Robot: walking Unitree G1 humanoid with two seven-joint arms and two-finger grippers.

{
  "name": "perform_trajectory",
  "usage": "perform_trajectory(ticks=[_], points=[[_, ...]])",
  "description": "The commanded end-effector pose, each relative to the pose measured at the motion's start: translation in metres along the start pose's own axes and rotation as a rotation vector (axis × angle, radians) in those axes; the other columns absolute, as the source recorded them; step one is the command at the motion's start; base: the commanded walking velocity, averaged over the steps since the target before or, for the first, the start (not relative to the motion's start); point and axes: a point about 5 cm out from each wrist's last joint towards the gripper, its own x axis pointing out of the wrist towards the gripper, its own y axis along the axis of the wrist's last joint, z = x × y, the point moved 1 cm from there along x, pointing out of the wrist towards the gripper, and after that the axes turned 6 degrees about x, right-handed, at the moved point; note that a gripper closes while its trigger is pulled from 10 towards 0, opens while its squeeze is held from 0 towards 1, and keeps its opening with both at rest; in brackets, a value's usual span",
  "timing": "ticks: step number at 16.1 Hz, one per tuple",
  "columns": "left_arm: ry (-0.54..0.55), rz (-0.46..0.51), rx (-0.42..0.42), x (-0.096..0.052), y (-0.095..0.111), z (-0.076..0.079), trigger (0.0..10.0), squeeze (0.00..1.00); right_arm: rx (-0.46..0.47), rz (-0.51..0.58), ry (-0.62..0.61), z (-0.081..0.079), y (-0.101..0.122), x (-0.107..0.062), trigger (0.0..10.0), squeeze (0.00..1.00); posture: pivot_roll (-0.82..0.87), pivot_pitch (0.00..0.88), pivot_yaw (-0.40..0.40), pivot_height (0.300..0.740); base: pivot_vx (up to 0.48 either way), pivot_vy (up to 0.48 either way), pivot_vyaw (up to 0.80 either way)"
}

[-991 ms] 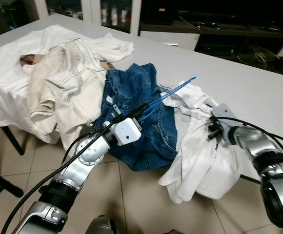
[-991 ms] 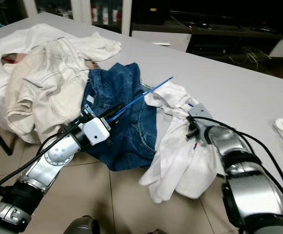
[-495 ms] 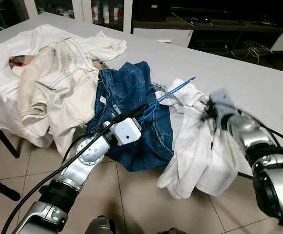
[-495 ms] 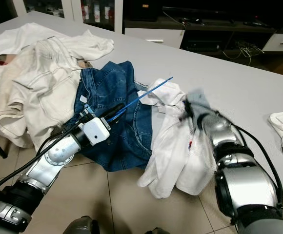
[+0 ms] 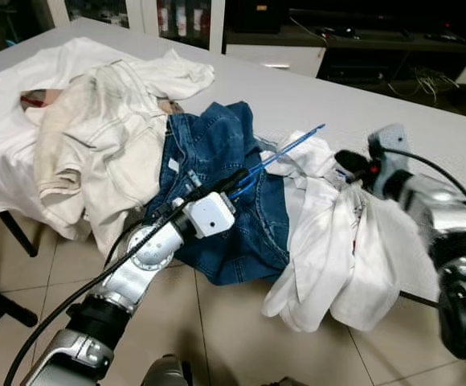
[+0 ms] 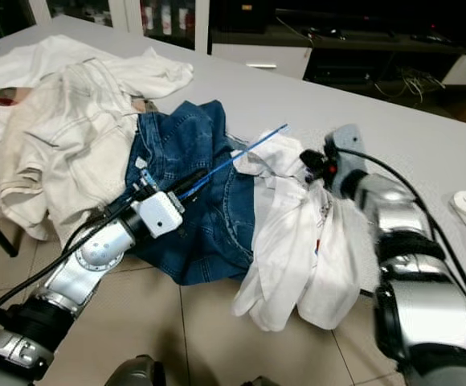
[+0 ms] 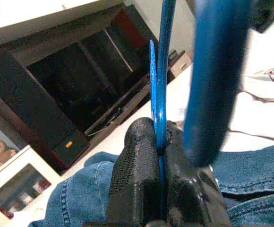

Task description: Hang hanger

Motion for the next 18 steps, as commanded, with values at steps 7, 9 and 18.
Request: perform_trajectory(ticks=[7,9,18], points=[[-0.018,0.022,0.011,0.005,0.004,0.001,10.0,0.0,-0.149,-0.279,0.432,-0.022,-0.037,-0.04,10.0,0.0,0.11,0.0,-0.079,0.71,0.0,0.0,0.0],[-0.017,0.018,0.01,0.005,0.003,0.002,10.0,0.0,-0.168,-0.32,0.447,-0.03,-0.044,-0.038,10.0,0.0,0.11,0.0,-0.082,0.71,0.0,0.0,0.0],[-0.01,0.009,0.013,0.002,0.002,0.0,10.0,0.0,-0.271,-0.487,0.154,-0.023,-0.061,-0.004,10.0,0.0,0.13,0.0,-0.085,0.71,0.0,0.0,0.0]])
